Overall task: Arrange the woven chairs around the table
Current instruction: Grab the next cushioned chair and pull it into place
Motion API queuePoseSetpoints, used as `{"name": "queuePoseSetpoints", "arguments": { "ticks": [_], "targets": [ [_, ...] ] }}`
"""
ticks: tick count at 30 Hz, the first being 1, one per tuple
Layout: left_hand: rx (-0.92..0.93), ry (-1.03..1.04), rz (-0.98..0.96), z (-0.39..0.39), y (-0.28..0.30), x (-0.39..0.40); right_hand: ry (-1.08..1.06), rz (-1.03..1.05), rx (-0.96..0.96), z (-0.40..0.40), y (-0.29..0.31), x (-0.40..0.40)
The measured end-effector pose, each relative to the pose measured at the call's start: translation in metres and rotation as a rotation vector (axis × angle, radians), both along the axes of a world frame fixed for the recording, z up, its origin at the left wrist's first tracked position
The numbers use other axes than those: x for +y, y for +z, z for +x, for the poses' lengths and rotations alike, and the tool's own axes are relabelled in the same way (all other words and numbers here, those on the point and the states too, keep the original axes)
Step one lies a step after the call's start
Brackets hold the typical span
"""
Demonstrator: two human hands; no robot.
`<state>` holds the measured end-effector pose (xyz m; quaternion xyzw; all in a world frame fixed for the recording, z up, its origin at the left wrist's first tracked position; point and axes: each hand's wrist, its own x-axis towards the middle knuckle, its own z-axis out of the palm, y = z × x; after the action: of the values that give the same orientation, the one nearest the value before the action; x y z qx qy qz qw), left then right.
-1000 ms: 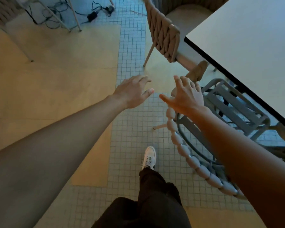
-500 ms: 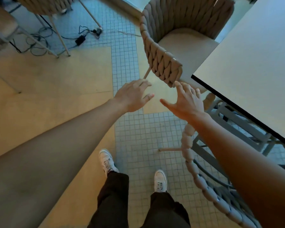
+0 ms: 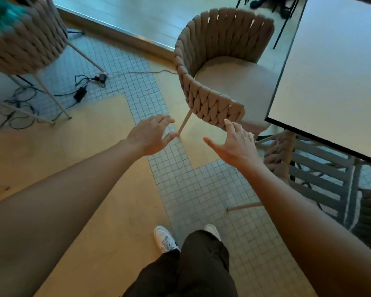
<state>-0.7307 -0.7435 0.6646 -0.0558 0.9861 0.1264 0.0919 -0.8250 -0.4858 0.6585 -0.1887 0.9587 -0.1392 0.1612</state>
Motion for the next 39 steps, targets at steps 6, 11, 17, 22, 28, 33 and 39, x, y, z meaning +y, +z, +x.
{"name": "queuePoseSetpoints", "arguments": {
  "ticks": [6, 11, 17, 22, 28, 33, 39],
  "targets": [
    [0.004, -0.073, -0.036, -0.037, 0.005, -0.051, -0.056, -0.012, 0.024, -0.016, -0.006, -0.037],
    [-0.001, -0.194, -0.065, -0.092, 0.0, -0.075, -0.074, 0.033, 0.055, -0.049, -0.022, -0.062],
    [0.004, -0.302, -0.073, -0.165, -0.012, -0.107, -0.131, 0.053, 0.066, -0.096, -0.044, -0.1],
    [0.009, -0.375, -0.103, -0.219, -0.009, -0.149, -0.199, 0.009, 0.042, -0.13, -0.047, -0.135],
    [0.0, -0.442, -0.144, -0.275, -0.01, -0.191, -0.278, 0.001, -0.009, -0.152, -0.051, -0.159],
    [-0.023, -0.553, -0.185, -0.325, -0.026, -0.214, -0.275, 0.081, -0.014, -0.175, -0.063, -0.174],
    [-0.008, -0.769, -0.159, -0.39, -0.055, -0.236, -0.3, 0.1, -0.012, -0.199, -0.089, -0.203]
  ]
}}
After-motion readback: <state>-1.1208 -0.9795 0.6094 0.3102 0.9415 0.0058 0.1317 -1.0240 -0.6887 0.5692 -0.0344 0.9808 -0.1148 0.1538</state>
